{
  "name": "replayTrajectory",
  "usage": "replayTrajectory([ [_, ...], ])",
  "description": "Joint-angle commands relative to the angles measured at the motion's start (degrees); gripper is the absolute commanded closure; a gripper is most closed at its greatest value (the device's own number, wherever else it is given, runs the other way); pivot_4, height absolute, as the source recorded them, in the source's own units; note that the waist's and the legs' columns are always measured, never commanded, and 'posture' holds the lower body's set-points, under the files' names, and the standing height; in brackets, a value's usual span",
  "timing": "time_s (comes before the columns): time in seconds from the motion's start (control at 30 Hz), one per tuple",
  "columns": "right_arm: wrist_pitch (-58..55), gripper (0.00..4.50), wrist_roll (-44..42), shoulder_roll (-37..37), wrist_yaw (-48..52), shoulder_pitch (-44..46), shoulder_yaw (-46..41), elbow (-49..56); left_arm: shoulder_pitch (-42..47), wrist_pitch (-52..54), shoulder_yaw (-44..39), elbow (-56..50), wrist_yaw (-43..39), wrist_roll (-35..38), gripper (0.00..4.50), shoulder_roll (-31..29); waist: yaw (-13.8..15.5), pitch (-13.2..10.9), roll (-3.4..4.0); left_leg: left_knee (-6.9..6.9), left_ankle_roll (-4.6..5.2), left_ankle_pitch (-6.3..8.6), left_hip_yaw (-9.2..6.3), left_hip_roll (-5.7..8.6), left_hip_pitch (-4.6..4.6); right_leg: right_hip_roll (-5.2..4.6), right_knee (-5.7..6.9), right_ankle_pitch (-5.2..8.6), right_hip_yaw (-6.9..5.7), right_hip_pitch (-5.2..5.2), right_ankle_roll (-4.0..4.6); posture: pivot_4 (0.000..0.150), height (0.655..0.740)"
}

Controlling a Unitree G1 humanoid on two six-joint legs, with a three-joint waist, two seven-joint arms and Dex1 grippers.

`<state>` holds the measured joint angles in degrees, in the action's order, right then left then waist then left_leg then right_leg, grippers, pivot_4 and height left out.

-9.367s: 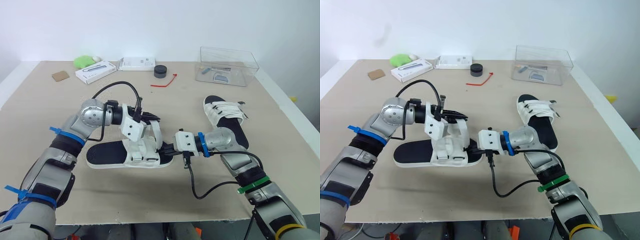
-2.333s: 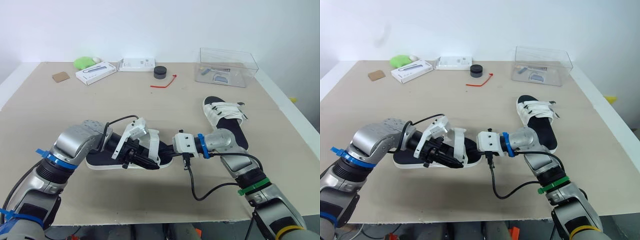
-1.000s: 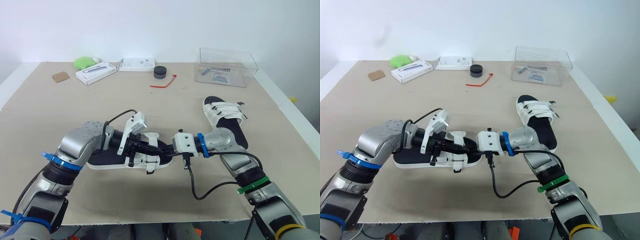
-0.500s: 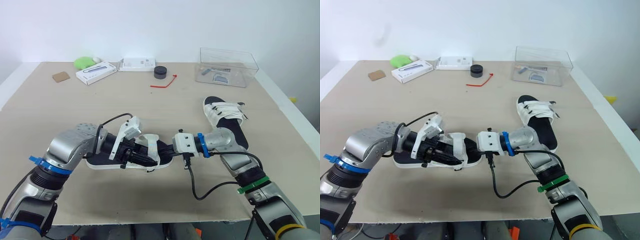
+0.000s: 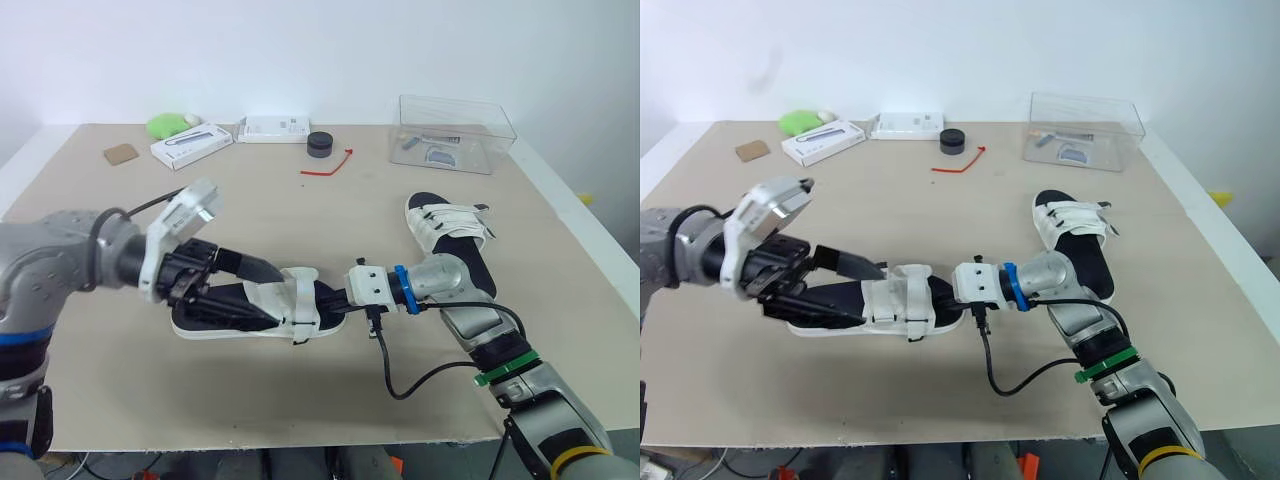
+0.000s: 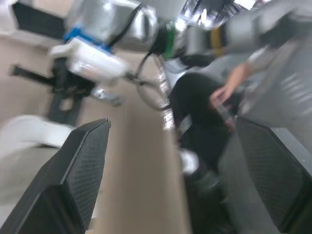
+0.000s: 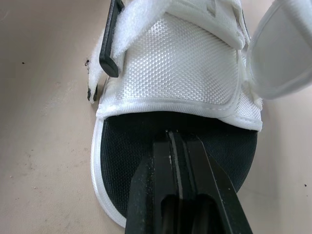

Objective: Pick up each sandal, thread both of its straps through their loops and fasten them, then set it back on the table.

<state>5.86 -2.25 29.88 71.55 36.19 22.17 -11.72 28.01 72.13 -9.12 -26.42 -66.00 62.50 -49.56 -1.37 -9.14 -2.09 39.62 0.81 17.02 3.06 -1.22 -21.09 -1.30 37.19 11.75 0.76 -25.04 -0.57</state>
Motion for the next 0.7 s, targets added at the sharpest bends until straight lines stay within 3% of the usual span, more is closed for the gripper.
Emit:
replayTrajectory([
  [0.03, -0.8, 4.5, 1.8, 0.6, 0.8, -1.1, 1.3, -1.9, -10.9, -0.9, -4.3, -8.4, 11.0, 3.0, 0.33, 4.1, 0.0, 0.0, 0.0, -0.01, -0.01, 0.0, -0.02, -0.01, 0.01, 0.0, -0.03, -0.02, -0.01, 0.0, 0.03, 0.15, 0.74],
  [0.17, -0.5, 4.5, 1.8, 0.3, 1.3, -0.8, 1.5, -2.5, -20.0, -5.7, -2.4, -14.4, 20.0, -1.4, 0.33, 8.4, 0.3, 0.0, -0.24, 0.01, -0.22, -0.07, -0.09, -0.06, 0.02, -0.19, -0.04, -0.12, -0.08, 0.04, 0.16, 0.15, 0.74],
  [0.3, -0.3, 4.5, 1.9, -0.4, 1.4, -0.3, 1.8, -3.1, -23.9, -17.1, 5.2, -13.4, 24.7, -16.4, 0.33, 9.6, 0.3, 0.0, -0.17, -0.02, -0.42, -0.23, -0.1, -0.01, 0.17, 0.0, -0.04, -0.11, -0.12, 0.18, 0.44, 0.15, 0.74],
  [0.37, -0.2, 4.5, 1.9, -0.6, 1.5, 0.0, 1.8, -3.4, -24.6, -21.1, 7.1, -11.6, 26.0, -20.1, 0.33, 11.0, 0.3, 0.0, -0.16, -0.05, -0.44, -0.26, -0.08, -0.02, 0.26, 0.06, -0.04, -0.14, -0.09, 0.23, 0.48, 0.15, 0.74],
  [0.7, 0.0, 4.5, 2.0, -0.7, 1.7, -0.1, 1.7, -3.6, -24.6, -29.6, 13.1, -5.4, 26.5, -27.2, 0.33, 15.6, 0.2, 0.0, -0.16, -0.16, -0.43, -0.26, -0.04, -0.12, 0.45, 0.14, -0.05, -0.14, -0.08, 0.37, 0.47, 0.15, 0.74],
])
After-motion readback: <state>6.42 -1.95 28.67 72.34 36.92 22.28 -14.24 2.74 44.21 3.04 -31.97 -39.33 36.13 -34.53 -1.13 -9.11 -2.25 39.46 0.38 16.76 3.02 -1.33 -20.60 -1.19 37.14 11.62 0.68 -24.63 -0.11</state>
